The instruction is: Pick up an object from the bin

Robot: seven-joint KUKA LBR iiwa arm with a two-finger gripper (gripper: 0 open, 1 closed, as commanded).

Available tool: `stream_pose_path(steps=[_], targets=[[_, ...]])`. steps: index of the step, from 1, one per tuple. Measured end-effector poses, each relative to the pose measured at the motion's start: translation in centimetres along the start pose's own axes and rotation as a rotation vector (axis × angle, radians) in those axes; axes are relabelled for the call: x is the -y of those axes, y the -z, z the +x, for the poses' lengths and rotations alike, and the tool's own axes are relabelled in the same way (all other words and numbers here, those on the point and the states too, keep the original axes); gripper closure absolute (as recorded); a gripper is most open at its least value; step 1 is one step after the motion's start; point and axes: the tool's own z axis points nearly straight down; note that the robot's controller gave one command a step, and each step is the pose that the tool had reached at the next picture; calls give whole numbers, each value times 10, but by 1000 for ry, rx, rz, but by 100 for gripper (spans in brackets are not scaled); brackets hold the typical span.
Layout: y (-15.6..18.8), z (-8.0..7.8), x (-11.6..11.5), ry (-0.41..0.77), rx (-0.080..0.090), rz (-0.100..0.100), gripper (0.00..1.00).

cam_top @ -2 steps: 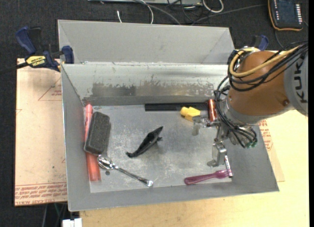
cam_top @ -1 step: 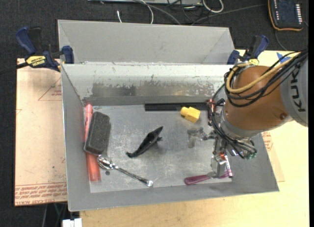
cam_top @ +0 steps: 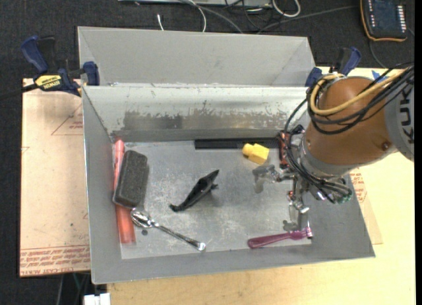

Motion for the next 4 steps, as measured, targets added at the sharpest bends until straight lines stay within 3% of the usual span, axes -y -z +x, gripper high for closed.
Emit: stream_pose_path(steps=[1,2,3,4], targets=[[-40,-20,-45,162,-5,-3,0],[22,-11,-5,22,11,8,0],[-35,-19,-94,156,-14,-20,0],[31,-34,-32,237,16,16,0]])
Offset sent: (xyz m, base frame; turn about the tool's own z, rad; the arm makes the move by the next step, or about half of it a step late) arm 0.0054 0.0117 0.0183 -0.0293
